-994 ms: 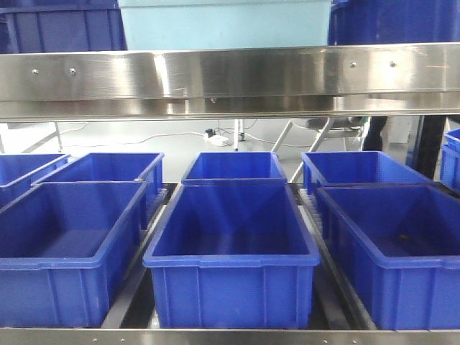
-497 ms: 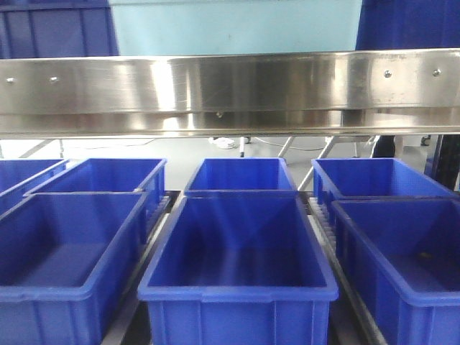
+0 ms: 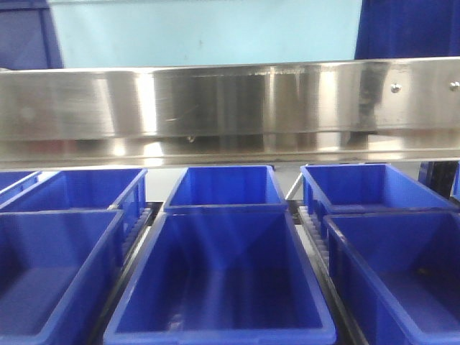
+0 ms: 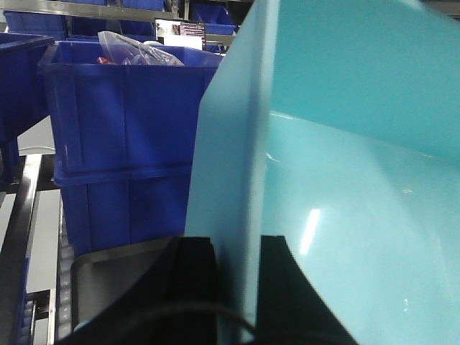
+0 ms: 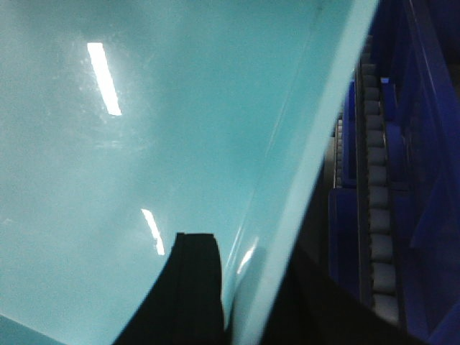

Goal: Move two blue bins to right shelf middle

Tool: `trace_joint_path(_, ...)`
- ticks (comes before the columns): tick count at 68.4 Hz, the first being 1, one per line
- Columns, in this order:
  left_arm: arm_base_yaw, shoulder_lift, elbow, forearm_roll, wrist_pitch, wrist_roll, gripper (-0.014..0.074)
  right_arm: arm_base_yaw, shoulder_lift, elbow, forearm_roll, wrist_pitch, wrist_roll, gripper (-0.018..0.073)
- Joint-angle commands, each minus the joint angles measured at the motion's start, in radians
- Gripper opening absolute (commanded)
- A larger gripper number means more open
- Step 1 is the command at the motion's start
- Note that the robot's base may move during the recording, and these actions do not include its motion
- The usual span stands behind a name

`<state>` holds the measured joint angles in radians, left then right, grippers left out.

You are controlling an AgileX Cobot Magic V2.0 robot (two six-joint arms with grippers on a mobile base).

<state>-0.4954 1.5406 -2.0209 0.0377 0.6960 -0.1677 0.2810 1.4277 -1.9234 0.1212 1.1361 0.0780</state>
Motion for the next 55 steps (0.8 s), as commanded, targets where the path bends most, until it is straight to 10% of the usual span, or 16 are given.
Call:
trace_joint_path(1, 0.001, -0.018, -0.015, -0.023, -0.09, -0.028, -0.0111, -0.008, -0.013, -0.008, -0.018, -0.001, -0.034, -0.0153)
trace_joint_path(55, 0.001, -0.018, -0.015, -0.023, -0.09, -0.028, -0.0111, -0.008, -0.013, -0.008, -0.018, -0.001, -0.034, -0.0153)
